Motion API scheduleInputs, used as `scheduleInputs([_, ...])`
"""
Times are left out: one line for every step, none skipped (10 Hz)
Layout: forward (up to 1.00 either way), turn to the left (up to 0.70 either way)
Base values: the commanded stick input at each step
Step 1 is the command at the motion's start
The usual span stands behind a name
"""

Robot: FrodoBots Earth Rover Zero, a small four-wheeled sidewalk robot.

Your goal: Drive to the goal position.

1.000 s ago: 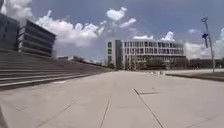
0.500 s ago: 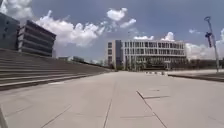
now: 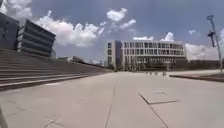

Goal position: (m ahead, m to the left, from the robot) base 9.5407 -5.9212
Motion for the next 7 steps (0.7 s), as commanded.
scheduleInputs([0.70,0.00])
scheduleInputs([0.70,0.00])
scheduleInputs([0.70,0.00])
scheduleInputs([0.70,0.00])
scheduleInputs([0.70,0.00])
scheduleInputs([0.70,0.00])
scheduleInputs([0.70,0.00])
